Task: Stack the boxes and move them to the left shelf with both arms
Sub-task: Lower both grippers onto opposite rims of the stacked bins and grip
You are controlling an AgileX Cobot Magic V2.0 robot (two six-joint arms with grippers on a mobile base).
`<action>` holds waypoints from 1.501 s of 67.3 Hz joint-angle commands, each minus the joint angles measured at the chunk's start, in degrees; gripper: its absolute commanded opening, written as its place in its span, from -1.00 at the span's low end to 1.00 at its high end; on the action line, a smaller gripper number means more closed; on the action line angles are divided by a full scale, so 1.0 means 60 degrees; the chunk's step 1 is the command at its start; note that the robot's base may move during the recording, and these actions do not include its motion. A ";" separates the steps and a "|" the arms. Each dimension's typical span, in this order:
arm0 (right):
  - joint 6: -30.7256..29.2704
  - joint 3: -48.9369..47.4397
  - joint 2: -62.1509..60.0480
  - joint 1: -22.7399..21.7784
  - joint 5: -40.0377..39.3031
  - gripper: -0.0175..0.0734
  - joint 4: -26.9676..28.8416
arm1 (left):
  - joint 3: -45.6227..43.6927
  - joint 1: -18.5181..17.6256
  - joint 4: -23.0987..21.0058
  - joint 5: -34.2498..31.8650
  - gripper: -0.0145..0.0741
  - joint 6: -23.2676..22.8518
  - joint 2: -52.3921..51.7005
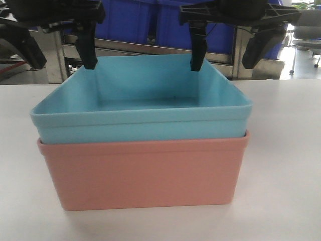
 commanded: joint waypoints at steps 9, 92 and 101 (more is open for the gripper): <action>-0.0178 -0.0324 0.0159 -0.0009 -0.0413 0.71 -0.0093 | -0.0850 -0.0011 0.0289 -0.0176 0.37 -0.0331 0.0632; -0.0526 -0.0324 0.1653 -0.0009 -0.0262 -0.49 -0.0141 | -0.0889 -0.0011 0.0230 0.0560 -0.68 -0.0836 0.2342; -0.0526 -0.0324 0.1547 -0.0009 -0.0010 -0.49 -0.0207 | -0.1107 -0.0029 0.0252 0.1147 -0.68 -0.1081 0.2321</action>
